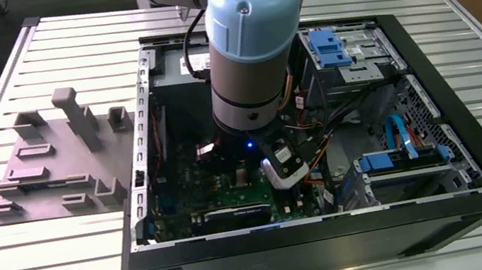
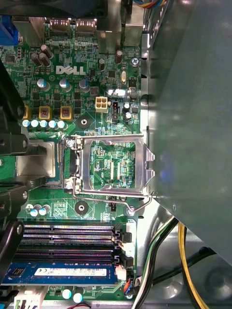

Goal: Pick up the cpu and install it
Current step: 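Place the cpu into insertion slot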

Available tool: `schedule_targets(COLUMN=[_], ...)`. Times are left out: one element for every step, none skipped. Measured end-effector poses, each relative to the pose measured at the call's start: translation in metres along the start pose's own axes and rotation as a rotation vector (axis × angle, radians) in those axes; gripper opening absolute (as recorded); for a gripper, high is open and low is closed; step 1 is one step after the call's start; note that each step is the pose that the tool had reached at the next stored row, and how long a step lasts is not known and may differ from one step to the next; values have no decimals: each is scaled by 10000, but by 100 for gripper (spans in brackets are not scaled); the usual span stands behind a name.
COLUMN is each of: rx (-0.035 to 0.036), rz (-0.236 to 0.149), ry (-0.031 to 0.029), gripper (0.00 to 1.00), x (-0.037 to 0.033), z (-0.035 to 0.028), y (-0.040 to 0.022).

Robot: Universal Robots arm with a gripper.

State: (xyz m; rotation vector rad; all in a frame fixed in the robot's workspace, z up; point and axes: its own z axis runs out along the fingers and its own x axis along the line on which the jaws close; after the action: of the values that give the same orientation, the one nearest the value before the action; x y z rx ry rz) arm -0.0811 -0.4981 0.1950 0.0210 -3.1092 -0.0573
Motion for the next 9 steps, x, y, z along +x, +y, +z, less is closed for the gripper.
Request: schedule_targets(rx=[0, -1, 0, -1, -1, -1, -2, -1, 1], rz=[0, 0, 0, 0, 0, 0, 1, 0, 0], ry=[0, 0, 0, 0, 0, 2, 2, 3, 5], gripper=[29, 29, 29, 29, 29, 29, 29, 29, 30], x=[0, 0, 0, -1, -3, -2, -2, -2, -1], z=[0, 0, 0, 1, 0, -6, -17, -34, -48], y=[0, 0, 0, 0, 0, 0, 1, 1, 2])
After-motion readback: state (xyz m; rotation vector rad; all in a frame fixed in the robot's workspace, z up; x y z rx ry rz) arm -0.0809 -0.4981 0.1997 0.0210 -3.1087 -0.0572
